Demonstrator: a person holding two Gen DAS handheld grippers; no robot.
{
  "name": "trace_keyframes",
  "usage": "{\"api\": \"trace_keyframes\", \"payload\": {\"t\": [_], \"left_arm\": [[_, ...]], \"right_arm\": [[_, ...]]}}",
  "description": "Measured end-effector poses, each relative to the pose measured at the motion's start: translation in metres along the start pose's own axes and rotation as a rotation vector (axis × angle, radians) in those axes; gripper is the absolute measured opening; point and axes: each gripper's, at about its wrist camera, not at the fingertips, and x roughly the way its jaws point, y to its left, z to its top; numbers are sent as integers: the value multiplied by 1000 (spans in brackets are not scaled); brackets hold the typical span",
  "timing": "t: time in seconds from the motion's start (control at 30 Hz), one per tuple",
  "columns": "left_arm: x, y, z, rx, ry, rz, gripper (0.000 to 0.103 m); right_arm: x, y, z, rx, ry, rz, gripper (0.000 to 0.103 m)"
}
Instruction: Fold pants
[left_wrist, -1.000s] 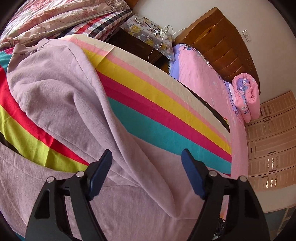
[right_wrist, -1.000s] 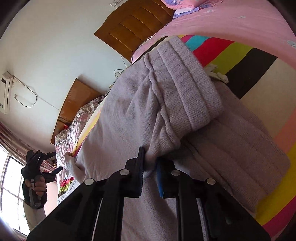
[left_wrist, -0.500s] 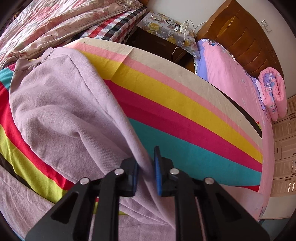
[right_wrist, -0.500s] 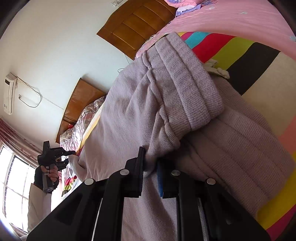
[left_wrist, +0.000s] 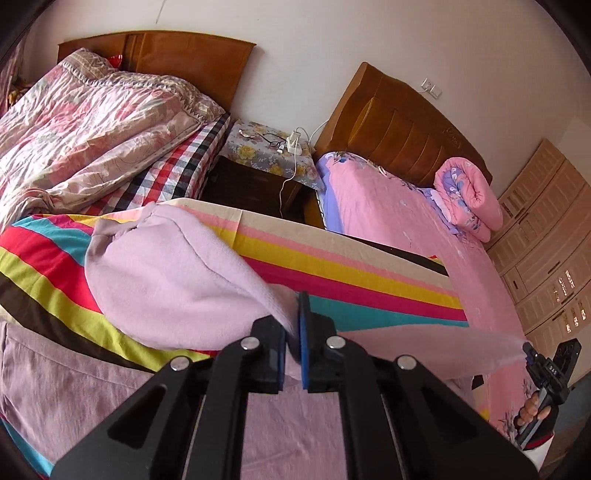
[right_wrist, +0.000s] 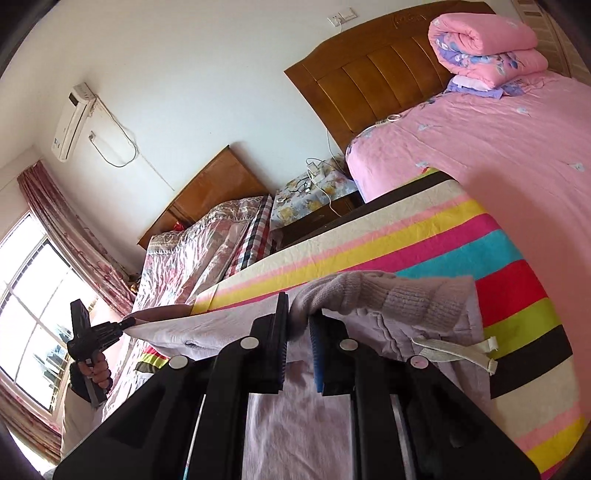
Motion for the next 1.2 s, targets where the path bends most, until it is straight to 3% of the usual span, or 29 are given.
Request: {"api": "trace_keyframes", "payload": {"t": [0.1, 0.17, 0.27, 0.37, 0.43, 0.47, 0.5, 0.57, 0.63, 0.67, 0.7, 0.8, 0.9, 0.97, 1.03, 1.17, 1.2], "left_arm": [[-49, 3, -107, 21, -75, -49, 8], [-41, 14, -178, -2, -19, -22, 10], [0, 34, -231, -54, 98, 33, 10], [11, 45, -231, -91, 82, 26, 10], [7, 49, -225, -124, 62, 22, 16], [5, 50, -223, -132, 57, 26, 22], [5, 53, -222, -145, 61, 37, 36], [8, 57, -222, -176, 67, 37, 42], [12, 56, -222, -188, 78, 31, 38], [14, 53, -218, -181, 89, 21, 19], [15, 50, -211, -168, 90, 18, 13], [14, 38, -173, -158, 72, -33, 9], [-12, 25, -127, -136, -61, -59, 8], [-36, 13, -116, -70, -147, -28, 8], [-41, 7, -130, -18, -157, 19, 8], [5, 42, -204, -84, 41, 123, 8], [14, 54, -222, -123, 77, 131, 9]], "right_arm": [[-42, -23, -75, 51, -3, -19, 13], [-43, -53, -120, 139, 62, -72, 13], [-15, -80, -157, 193, 185, -169, 13], [-10, -81, -156, 191, 187, -178, 13], [-13, -79, -157, 189, 168, -166, 13], [-13, -81, -158, 194, 167, -167, 14], [-12, -84, -161, 205, 171, -168, 14], [-10, -89, -166, 222, 172, -168, 15], [-8, -88, -166, 212, 164, -181, 15], [-7, -85, -163, 201, 162, -193, 14], [-5, -82, -157, 186, 162, -203, 14], [-5, -65, -130, 134, 126, -190, 10], [-20, -40, -99, 83, 31, -141, 9], [-34, -29, -95, 31, -15, -129, 9], [-34, -38, -106, 38, 10, -126, 9], [1, -85, -163, 167, 179, -208, 9], [-1, -91, -170, 191, 151, -182, 8]]}}
